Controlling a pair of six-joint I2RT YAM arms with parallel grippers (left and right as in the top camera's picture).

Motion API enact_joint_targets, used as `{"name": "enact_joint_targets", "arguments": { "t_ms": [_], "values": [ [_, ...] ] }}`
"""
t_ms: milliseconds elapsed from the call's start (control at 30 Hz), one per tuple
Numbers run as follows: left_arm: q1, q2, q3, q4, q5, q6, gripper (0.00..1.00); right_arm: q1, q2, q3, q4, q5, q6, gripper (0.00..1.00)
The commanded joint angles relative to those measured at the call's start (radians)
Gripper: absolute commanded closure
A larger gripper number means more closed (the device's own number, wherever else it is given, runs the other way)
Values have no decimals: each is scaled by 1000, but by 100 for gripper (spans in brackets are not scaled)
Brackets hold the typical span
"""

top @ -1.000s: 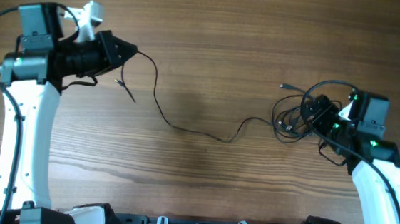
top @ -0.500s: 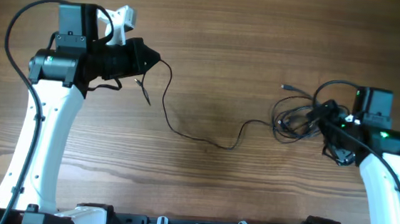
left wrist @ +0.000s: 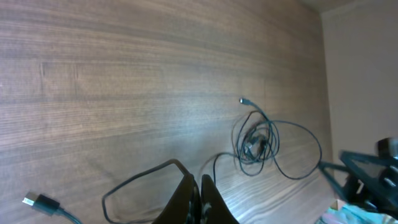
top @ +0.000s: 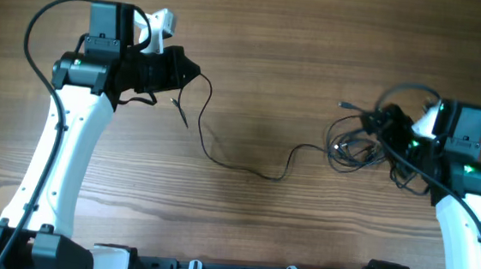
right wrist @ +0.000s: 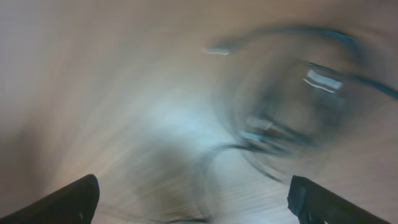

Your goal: Untangle cables

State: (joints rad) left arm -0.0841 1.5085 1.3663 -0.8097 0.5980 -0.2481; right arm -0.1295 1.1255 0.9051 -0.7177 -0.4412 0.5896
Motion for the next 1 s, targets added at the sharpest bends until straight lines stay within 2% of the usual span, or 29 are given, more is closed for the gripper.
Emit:
{"name": "enact_joint_targets", "arguments": {
  "t_ms": [0,133,267,400,467,567,733,833,967],
  "values": [
    [-4,20,6,28,-5,5,96,83,-9,10,29,-246,-386,0],
    [-4,23,6,56,-5,-29,96,200,39,-19,34,-163,-430,1],
    [-4,23,6,69,-6,-86,96,274,141,-32,40,-150,-427,12],
    [-4,24,6,87,-14,-234,96,328,264,-32,65,-150,-348,17],
    [-4,23,6,100,-17,-316,96,366,335,-32,91,-150,-343,14],
    [-4,24,6,105,-32,-413,96,415,408,-32,133,-138,-330,0],
    [-4,24,6,103,-76,-608,96,486,472,-32,132,105,-186,0],
    [-4,24,6,103,-98,-700,96,529,481,-32,163,116,-187,0],
    [-29,27,6,103,-220,-911,96,610,514,-32,198,298,-227,0]
  ]
}}
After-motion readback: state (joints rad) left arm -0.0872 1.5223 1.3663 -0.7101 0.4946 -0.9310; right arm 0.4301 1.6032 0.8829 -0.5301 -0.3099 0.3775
